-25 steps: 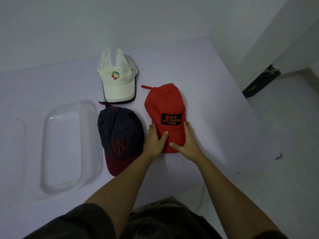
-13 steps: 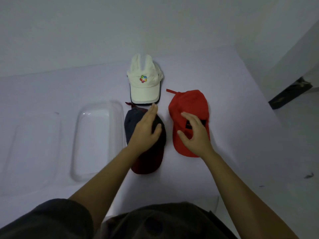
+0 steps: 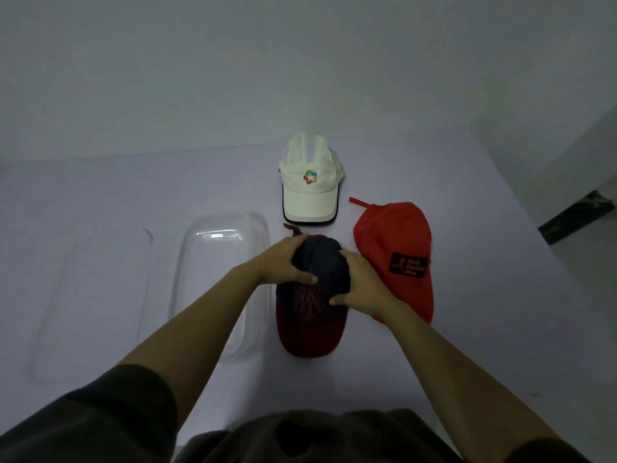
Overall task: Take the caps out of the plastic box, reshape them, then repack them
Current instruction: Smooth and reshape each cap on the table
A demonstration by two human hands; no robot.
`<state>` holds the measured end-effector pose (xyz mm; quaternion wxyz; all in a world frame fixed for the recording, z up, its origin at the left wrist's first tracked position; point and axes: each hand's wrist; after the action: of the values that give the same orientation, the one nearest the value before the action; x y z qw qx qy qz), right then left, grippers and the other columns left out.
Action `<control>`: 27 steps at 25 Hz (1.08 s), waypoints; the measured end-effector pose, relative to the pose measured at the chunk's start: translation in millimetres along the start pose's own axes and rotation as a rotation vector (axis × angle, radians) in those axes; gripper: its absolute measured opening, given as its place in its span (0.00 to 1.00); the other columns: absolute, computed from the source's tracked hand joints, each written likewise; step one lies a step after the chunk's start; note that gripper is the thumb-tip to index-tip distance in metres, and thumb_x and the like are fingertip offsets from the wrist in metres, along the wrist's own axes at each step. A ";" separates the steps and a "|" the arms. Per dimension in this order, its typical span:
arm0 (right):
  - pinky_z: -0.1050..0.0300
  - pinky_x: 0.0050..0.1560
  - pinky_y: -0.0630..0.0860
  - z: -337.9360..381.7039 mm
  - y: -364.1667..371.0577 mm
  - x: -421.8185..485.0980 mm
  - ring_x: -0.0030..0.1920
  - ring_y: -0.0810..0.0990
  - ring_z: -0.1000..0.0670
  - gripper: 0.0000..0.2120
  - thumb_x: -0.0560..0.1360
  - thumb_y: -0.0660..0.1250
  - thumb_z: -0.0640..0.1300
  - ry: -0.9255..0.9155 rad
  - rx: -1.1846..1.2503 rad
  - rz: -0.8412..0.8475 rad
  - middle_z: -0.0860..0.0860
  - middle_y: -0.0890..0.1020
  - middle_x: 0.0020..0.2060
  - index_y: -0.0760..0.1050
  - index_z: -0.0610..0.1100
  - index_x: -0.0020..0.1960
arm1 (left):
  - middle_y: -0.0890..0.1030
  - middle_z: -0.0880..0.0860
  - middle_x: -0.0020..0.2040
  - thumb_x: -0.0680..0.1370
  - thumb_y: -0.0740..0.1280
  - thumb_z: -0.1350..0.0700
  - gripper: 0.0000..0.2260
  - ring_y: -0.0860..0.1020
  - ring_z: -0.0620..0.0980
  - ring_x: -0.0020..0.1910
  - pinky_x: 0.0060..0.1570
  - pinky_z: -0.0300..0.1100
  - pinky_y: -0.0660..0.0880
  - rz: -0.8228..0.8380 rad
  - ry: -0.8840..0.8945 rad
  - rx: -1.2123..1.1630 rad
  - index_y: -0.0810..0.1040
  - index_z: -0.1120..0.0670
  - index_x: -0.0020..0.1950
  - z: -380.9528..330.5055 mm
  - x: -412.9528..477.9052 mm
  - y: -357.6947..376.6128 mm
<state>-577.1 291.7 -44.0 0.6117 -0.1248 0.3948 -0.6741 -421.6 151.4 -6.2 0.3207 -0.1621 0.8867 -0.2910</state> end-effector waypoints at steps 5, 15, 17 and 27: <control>0.51 0.68 0.65 5.0 2.2 -6.1 0.67 0.66 0.47 0.45 0.60 0.79 0.46 -0.073 0.021 -0.066 0.48 0.67 0.68 0.59 0.46 0.71 | 0.74 0.54 0.64 0.68 0.75 0.49 0.34 0.74 0.54 0.61 0.60 0.45 0.72 0.080 0.025 0.026 0.66 0.53 0.70 -10.7 -4.2 -17.6; 0.55 0.64 0.68 -4.4 -0.4 -7.8 0.63 0.69 0.53 0.29 0.63 0.78 0.41 -0.004 0.462 -0.073 0.54 0.71 0.61 0.73 0.48 0.62 | 0.80 0.57 0.59 0.74 0.69 0.61 0.14 0.78 0.59 0.58 0.61 0.56 0.74 0.326 0.006 -0.539 0.77 0.53 0.59 -3.3 -5.0 -31.6; 0.59 0.63 0.69 -12.5 3.5 -12.3 0.63 0.72 0.56 0.24 0.70 0.72 0.40 0.037 0.754 -0.018 0.53 0.74 0.62 0.71 0.51 0.64 | 0.79 0.58 0.60 0.75 0.68 0.61 0.15 0.78 0.59 0.59 0.61 0.56 0.74 0.334 0.044 -0.556 0.75 0.53 0.61 -1.7 -4.8 -30.8; 0.59 0.53 0.74 26.0 31.6 -5.1 0.51 0.76 0.57 0.09 0.82 0.51 0.47 0.041 0.697 -0.526 0.56 0.76 0.50 0.69 0.51 0.57 | 0.80 0.53 0.57 0.75 0.67 0.62 0.17 0.79 0.52 0.57 0.55 0.44 0.78 0.175 0.146 -0.741 0.73 0.54 0.63 -16.2 -6.2 -28.2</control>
<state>-536.1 288.4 -46.9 0.4169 0.0064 0.1104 -0.9022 -424.9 139.1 24.3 0.2002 -0.1697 0.9626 0.0667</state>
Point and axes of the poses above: each hand's wrist, its own x-axis towards the middle knuckle, its own y-axis out of the palm, z = x × y
